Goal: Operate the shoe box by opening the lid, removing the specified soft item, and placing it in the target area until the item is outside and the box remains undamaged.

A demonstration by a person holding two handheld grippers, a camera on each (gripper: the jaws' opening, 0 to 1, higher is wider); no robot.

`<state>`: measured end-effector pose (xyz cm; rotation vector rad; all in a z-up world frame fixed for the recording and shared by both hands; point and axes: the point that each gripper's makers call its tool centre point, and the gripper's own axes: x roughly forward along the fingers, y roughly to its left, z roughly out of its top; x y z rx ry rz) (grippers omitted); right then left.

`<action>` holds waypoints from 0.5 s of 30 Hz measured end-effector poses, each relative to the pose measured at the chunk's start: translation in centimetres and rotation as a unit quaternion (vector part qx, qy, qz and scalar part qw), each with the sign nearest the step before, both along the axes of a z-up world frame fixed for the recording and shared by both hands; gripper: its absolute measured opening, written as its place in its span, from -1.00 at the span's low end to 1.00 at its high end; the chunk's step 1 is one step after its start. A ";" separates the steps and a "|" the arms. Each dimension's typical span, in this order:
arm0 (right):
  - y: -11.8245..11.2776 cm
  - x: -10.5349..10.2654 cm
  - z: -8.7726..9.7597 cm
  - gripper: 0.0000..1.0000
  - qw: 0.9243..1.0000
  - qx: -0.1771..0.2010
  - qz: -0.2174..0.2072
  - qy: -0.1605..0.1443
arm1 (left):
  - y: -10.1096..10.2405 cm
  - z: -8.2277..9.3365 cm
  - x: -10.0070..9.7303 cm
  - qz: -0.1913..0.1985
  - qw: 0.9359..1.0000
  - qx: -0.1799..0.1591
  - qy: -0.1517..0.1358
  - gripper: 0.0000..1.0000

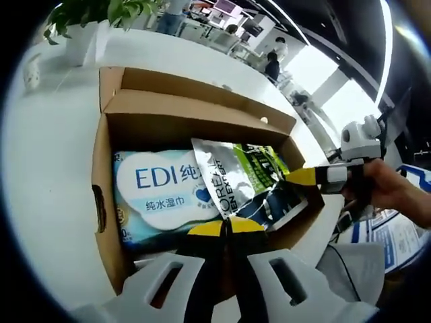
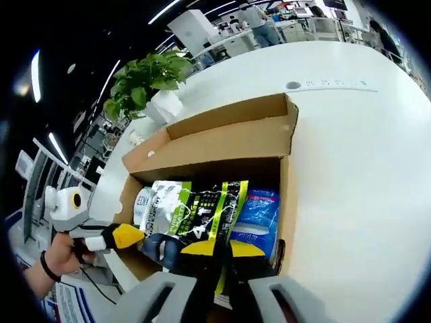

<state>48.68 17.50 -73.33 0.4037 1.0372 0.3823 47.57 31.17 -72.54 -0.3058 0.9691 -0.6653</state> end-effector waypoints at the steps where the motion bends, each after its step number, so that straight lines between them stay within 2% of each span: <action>1: 0.1 0.0 0.0 -0.94 1.000 -0.001 0.001 0.000 | -0.1 0.0 0.0 0.004 1.000 -0.006 0.004 -0.98; 4: 0.0 -0.1 -0.2 -0.98 1.000 -0.013 0.006 0.001 | -0.4 -0.1 0.0 0.007 1.000 -0.015 0.015 -0.92; 9: -0.1 -0.2 -0.6 -1.00 0.998 -0.055 0.031 -0.004 | -0.7 -0.1 0.0 0.004 1.000 -0.008 0.012 -0.93; 15: 0.0 -0.5 -0.2 -1.00 0.999 -0.041 0.027 -0.013 | -0.5 0.5 -0.1 -0.010 1.000 0.006 -0.007 -0.99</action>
